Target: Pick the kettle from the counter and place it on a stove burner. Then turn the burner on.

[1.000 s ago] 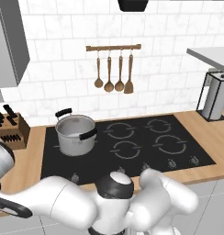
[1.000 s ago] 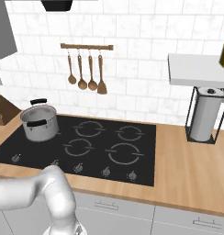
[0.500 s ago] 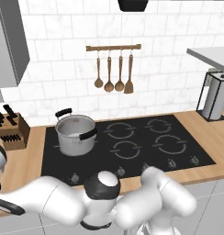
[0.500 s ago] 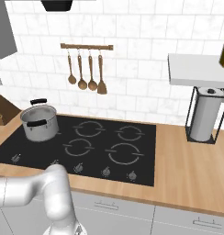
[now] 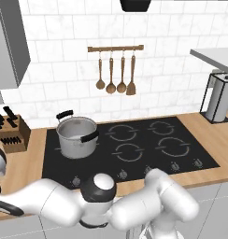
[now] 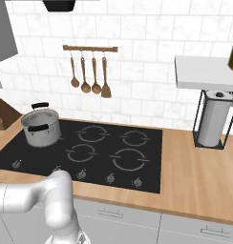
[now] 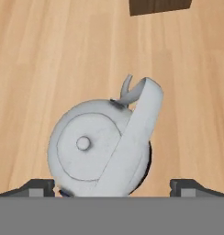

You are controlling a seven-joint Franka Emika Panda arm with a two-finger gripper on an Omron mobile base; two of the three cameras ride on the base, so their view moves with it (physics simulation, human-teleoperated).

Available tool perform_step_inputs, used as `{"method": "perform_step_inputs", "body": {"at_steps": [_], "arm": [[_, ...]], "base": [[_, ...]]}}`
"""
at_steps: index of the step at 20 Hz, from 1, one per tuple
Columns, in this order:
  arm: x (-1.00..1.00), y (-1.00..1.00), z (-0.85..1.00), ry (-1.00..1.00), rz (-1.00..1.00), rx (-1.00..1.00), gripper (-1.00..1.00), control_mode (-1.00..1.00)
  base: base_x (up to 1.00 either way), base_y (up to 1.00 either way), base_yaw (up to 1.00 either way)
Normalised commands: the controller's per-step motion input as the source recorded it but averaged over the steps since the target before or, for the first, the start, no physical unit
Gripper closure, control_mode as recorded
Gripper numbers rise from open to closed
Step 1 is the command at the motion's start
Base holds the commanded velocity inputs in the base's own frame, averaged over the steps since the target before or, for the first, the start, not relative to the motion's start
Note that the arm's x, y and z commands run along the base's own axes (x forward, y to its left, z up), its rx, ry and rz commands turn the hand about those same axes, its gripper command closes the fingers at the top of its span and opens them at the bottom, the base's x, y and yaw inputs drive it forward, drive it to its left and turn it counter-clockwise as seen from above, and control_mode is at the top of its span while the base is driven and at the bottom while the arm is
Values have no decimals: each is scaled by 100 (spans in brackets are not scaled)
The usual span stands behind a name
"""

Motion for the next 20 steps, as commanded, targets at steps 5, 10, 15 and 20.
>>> {"method": "perform_step_inputs", "body": {"at_steps": [5, 10, 15, 20], "arm": [[18, 3, -14, -1, 0, 1, 100, -100], [0, -21, -12, -5, -4, -1, 100, -100], [-10, -92, 33, -46, -14, 0, 100, -100], [-2, -100, 60, -53, -15, 0, 100, -100]], "base": [[0, 0, 0], [0, 0, 0], [0, 0, 0], [0, 0, 0]]}}
